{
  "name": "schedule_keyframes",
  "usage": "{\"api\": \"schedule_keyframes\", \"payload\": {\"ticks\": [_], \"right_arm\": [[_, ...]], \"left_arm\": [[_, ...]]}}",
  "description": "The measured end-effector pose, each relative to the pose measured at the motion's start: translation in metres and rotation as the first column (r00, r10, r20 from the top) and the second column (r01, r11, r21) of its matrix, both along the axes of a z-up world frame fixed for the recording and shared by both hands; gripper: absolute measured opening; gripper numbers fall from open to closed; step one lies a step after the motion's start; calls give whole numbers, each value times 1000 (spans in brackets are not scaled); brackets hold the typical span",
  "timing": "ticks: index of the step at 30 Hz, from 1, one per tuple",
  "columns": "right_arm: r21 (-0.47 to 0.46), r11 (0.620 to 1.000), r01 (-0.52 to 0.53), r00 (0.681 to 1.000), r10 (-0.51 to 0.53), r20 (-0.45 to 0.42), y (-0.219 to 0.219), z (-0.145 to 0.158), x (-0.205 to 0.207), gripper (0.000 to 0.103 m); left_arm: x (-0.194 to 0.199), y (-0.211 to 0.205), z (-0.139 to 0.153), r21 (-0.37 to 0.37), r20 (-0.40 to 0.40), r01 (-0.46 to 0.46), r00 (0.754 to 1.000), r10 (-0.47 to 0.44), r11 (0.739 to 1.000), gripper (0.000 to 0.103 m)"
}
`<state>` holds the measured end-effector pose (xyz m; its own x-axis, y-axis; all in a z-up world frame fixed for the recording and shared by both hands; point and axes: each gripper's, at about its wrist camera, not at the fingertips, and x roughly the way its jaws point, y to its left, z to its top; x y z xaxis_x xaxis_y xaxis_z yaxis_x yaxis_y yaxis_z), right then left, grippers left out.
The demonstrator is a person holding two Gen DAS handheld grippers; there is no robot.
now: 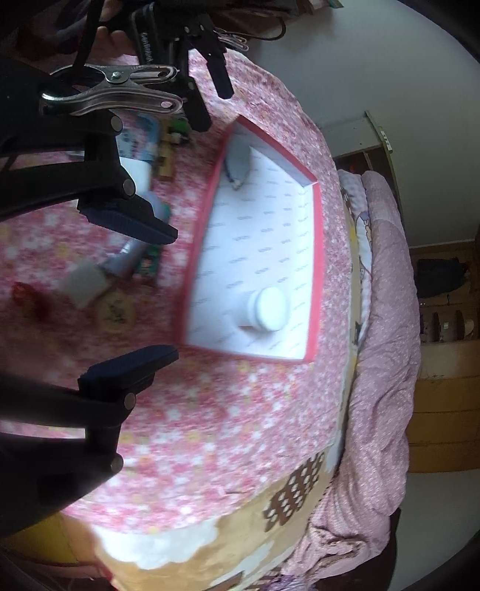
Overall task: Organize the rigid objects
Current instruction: 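Withdraw both tools from the tray back toward the remaining objects, then grasp the white square charger with the right tool while the left tool grasps the grey-blue hook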
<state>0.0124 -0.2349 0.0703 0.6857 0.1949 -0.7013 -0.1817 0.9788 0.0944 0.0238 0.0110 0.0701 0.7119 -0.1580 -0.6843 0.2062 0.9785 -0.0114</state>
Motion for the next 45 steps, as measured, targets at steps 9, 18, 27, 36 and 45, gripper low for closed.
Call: {"api": "schedule_keyframes", "payload": {"ticks": [9, 18, 27, 36, 45], "right_arm": [[21, 1000, 3, 999, -2, -50, -10, -26, -35, 58], [3, 1000, -21, 999, 21, -37, 0, -42, -36, 58], [12, 1000, -29, 999, 29, -35, 7, -52, -26, 42], [8, 999, -39, 999, 39, -18, 10, -55, -28, 39], [22, 999, -49, 998, 49, -27, 12, -56, -38, 39]], "left_arm": [[-21, 3, -8, -11, -20, 3, 1000, -4, 1000, 88], [-31, 10, -22, -21, -63, -10, 998, 9, 1000, 88], [-32, 7, -34, -8, -88, -17, 996, 17, 1000, 88], [-25, 12, -46, 114, -63, -93, 993, 100, 989, 88], [-20, 33, -47, 190, -8, -180, 983, 185, 965, 88]]}}
